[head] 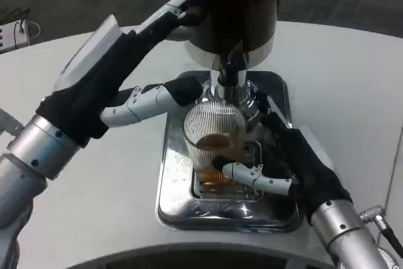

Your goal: Grasp the cup under the faucet to collect the drink, then remove the cup.

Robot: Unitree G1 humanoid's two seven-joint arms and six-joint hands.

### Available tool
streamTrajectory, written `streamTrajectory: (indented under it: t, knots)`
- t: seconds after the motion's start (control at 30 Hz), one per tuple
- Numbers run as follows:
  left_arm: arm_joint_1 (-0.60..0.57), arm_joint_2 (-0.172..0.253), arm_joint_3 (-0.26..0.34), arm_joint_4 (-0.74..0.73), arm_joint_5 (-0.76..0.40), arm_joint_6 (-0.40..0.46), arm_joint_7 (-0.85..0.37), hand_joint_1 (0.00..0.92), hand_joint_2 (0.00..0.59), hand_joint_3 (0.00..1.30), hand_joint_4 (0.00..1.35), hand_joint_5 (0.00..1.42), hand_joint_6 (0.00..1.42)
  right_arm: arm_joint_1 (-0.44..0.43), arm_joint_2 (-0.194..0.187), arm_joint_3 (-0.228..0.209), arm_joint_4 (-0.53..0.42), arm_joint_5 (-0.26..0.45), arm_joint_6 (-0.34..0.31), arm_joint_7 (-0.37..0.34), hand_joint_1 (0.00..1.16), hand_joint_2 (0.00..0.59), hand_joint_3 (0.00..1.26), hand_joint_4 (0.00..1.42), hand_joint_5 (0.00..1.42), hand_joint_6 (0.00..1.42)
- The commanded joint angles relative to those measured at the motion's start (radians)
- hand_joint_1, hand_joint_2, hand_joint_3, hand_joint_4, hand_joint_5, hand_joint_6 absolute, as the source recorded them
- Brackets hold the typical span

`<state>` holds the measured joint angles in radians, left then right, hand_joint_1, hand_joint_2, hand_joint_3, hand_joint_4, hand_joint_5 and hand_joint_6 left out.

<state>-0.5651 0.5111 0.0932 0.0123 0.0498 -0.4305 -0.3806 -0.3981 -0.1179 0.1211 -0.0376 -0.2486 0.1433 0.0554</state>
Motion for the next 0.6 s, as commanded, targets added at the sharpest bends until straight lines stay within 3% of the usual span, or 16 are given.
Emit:
streamTrajectory:
  t: [0.03,0.6]
  knots:
    - [0.066,0.005,0.037,-0.044,-0.020,0.000,0.020,0.000,0.045,0.12,0.07,0.17,0.24,-0.007,0.008,0.017,0.016,0.013,-0.023,0.014,0.82,0.209,0.00,0.00,0.03,0.07]
    - [0.248,0.056,0.109,-0.140,-0.029,0.090,0.006,0.000,0.050,0.13,0.09,0.18,0.25,-0.045,0.042,0.048,0.100,0.001,-0.068,-0.008,0.82,0.209,0.00,0.00,0.04,0.08]
